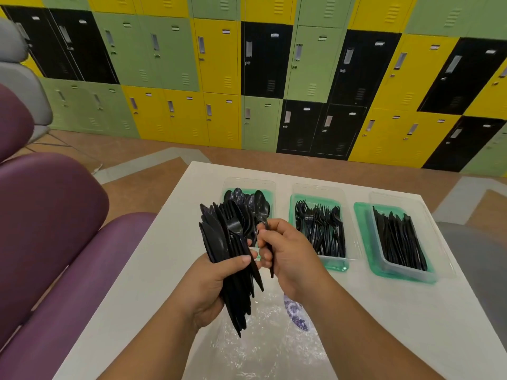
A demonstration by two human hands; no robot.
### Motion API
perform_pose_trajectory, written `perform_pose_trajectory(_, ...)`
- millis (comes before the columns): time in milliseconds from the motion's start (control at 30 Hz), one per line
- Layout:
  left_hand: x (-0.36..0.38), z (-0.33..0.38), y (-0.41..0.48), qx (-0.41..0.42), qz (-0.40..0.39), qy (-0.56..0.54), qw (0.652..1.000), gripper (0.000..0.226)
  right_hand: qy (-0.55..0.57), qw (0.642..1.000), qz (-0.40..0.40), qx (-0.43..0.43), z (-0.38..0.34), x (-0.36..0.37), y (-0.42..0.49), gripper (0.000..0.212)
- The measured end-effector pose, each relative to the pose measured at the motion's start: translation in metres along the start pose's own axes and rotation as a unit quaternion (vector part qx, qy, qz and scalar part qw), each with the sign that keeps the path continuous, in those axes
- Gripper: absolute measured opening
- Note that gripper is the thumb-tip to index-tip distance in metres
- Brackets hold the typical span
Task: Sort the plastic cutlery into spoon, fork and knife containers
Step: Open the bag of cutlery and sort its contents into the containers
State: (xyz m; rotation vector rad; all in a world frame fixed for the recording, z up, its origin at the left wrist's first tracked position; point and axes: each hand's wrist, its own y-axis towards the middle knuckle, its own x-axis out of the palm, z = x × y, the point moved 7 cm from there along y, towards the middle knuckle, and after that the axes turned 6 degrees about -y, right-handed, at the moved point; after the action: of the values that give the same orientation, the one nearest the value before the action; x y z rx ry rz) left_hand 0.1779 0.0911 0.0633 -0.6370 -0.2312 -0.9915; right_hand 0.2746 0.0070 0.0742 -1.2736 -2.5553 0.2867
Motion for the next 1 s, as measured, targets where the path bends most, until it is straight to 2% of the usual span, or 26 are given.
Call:
perform_pose_trajectory(100, -0.002, 0.003, 0.000, 0.009, 0.007, 0.017, 1.000, 0.020, -0.039, 0.999, 0.013, -0.006, 0.002, -0.002, 0.002, 0.015)
perform_pose_trajectory(267, -0.013, 0.001, 0.007, 0.001, 0.033, 0.027, 0.999, 0.018, -0.016, 0.998, 0.058, 0.037, 0.008, -0.009, 0.014, 0.028)
perform_pose_trajectory(400, -0.017, -0.002, 0.009, -0.014, 0.032, 0.052, 0.998, 0.017, -0.052, 0.997, 0.053, -0.022, -0.011, -0.004, 0.018, 0.011)
perform_pose_trajectory(500, -0.015, -0.007, 0.011, -0.028, 0.016, 0.056, 0.998, 0.017, -0.120, 0.990, 0.012, -0.072, -0.032, 0.008, 0.022, 0.012)
perform_pose_trajectory(633, -0.009, -0.015, 0.014, -0.040, -0.010, 0.035, 0.999, 0.016, -0.235, 0.966, 0.010, -0.109, -0.042, 0.017, 0.033, 0.016)
perform_pose_trajectory(767, -0.004, -0.020, 0.015, -0.053, -0.051, 0.029, 0.997, 0.023, -0.368, 0.919, 0.029, -0.140, -0.042, 0.016, 0.040, 0.018)
perform_pose_trajectory(900, -0.006, -0.024, 0.015, -0.055, -0.065, 0.062, 0.994, 0.022, -0.429, 0.893, 0.044, -0.132, -0.043, 0.009, 0.047, 0.015)
perform_pose_trajectory(1000, -0.009, -0.026, 0.014, -0.055, -0.076, 0.081, 0.992, 0.034, -0.466, 0.878, 0.015, -0.110, -0.043, 0.007, 0.048, 0.014)
